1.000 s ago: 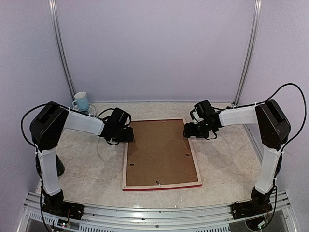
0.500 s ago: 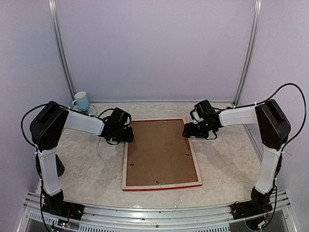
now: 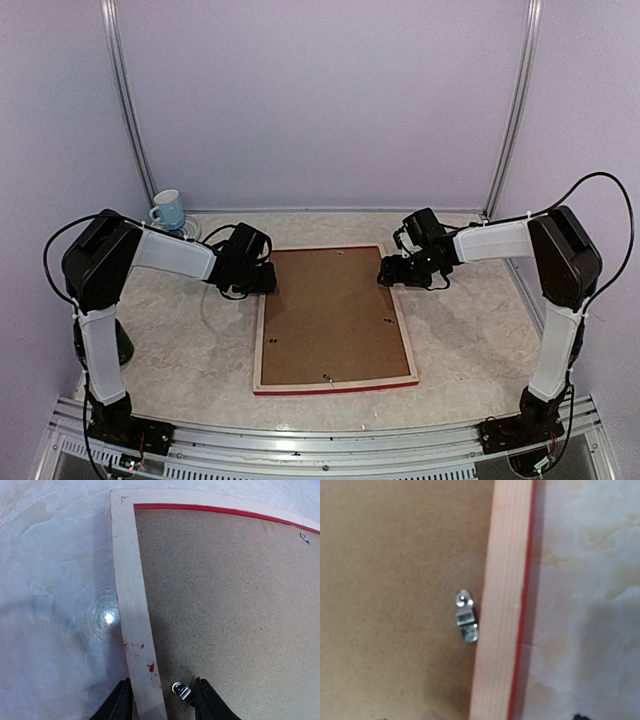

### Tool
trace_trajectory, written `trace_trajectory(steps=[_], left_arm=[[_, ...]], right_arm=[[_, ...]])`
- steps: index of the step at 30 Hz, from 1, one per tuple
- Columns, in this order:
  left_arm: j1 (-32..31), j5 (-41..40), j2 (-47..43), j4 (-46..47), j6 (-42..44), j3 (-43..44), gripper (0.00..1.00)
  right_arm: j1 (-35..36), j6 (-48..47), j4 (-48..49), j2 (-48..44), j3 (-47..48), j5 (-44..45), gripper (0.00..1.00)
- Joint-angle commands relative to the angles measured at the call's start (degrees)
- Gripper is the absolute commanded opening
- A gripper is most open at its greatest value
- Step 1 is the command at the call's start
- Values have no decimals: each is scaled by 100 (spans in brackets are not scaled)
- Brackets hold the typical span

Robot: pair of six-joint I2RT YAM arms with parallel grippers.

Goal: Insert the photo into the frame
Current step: Press the fastener onto the backboard.

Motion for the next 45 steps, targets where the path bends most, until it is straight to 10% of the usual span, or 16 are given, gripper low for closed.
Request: trace_trajectory(steps=[1, 45], left_arm=[[-10, -6, -27, -220, -50, -172, 41], [16, -507, -207, -390, -183, -399, 19]], right_arm=[[-41, 33, 72, -132, -59, -39, 79], [-37, 86, 163, -196, -155, -190, 79]])
